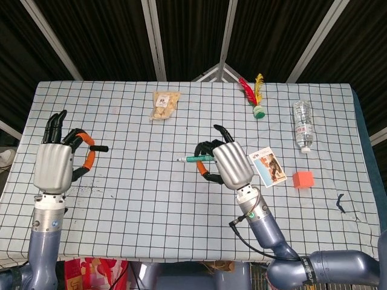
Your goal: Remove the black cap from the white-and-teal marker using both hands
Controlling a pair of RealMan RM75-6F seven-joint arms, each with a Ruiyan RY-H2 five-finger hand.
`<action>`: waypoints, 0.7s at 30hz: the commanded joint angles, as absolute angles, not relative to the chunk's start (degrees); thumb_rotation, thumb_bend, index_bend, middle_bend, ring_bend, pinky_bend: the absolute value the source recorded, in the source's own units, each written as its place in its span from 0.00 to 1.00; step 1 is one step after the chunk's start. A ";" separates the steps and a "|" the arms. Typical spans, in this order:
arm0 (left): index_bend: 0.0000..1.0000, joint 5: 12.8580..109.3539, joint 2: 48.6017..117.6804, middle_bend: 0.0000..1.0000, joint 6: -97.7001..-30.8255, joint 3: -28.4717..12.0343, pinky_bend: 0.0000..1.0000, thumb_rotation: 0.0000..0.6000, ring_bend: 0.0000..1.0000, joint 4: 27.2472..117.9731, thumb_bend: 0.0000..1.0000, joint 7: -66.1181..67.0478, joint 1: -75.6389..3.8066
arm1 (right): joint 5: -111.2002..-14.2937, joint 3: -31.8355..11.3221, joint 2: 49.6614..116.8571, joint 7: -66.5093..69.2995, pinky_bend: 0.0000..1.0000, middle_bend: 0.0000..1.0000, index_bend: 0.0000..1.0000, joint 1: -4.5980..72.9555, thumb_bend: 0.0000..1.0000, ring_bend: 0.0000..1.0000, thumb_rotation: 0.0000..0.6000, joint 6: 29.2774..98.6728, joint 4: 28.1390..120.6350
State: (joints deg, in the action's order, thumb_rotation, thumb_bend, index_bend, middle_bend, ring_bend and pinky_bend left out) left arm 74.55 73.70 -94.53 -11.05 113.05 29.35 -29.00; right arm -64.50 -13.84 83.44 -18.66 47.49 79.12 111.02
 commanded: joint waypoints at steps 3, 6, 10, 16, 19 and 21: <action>0.57 76.31 77.05 0.42 -92.72 -7.50 0.00 1.00 0.00 101.35 0.51 19.33 -25.18 | -70.16 -9.92 88.06 -12.07 0.13 0.72 0.80 43.79 0.62 0.54 1.00 79.83 104.85; 0.57 76.29 79.56 0.42 -91.37 -6.79 0.00 1.00 0.00 96.09 0.51 15.55 -24.49 | -71.07 -9.36 89.68 -9.62 0.13 0.72 0.80 42.56 0.62 0.54 1.00 79.91 102.73; 0.57 76.20 83.01 0.42 -89.95 -6.52 0.00 1.00 0.00 89.87 0.51 10.75 -24.01 | -71.61 -8.55 91.37 -7.02 0.13 0.72 0.80 41.19 0.62 0.54 1.00 79.71 100.20; 0.56 76.55 89.32 0.41 -87.21 -6.41 0.00 1.00 0.00 78.56 0.51 4.91 -23.86 | -72.60 -7.14 94.63 -3.69 0.13 0.72 0.81 39.11 0.62 0.54 1.00 78.53 94.49; 0.55 76.25 92.13 0.41 -85.58 -6.60 0.00 1.00 0.00 74.06 0.51 1.70 -23.84 | -72.77 -6.50 96.25 -2.54 0.13 0.72 0.81 38.34 0.62 0.54 1.00 77.53 91.65; 0.54 76.24 94.02 0.41 -84.50 -6.92 0.00 1.00 0.00 71.07 0.51 -0.63 -24.01 | -73.02 -6.17 97.45 -1.80 0.13 0.72 0.81 37.87 0.63 0.54 1.00 76.84 89.66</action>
